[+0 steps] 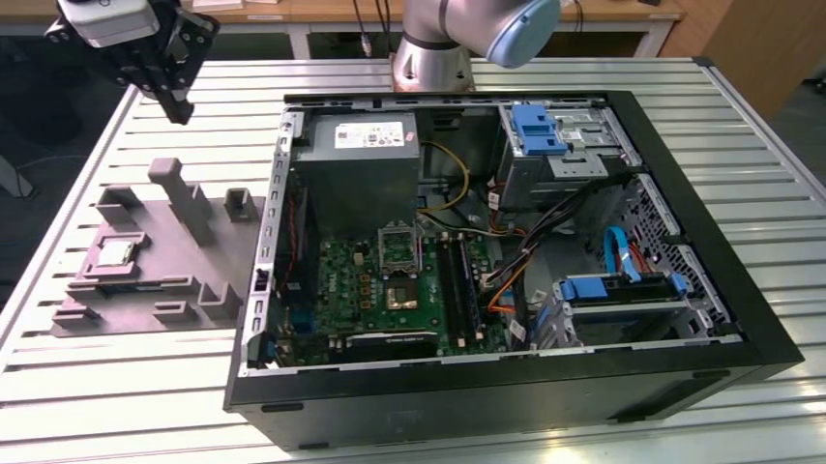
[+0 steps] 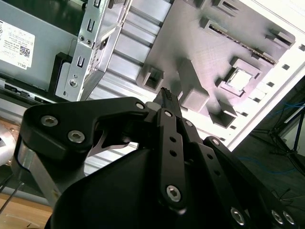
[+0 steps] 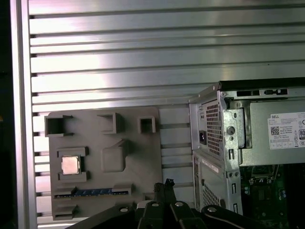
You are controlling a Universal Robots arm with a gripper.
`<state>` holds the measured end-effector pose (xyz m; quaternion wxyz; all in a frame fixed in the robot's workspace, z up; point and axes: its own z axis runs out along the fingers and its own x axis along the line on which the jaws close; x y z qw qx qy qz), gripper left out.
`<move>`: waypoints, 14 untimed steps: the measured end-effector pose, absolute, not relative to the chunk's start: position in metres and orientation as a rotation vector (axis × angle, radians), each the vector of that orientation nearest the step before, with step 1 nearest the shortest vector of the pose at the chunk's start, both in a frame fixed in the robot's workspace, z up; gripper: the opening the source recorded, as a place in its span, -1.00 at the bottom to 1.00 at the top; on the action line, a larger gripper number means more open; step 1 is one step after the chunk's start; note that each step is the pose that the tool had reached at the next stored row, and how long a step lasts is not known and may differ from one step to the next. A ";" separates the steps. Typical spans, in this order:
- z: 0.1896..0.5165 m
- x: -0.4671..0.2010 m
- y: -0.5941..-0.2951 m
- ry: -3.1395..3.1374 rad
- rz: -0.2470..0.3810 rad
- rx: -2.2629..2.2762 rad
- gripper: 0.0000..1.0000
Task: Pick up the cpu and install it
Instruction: 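Reach for the cpu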
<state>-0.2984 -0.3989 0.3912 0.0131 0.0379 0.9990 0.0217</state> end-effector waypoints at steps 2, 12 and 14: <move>0.391 -0.299 -0.399 3.113 0.068 0.118 -0.79; 0.391 -0.307 -0.399 3.112 0.068 0.118 -0.79; 0.391 -0.307 -0.399 3.112 0.068 0.118 -0.79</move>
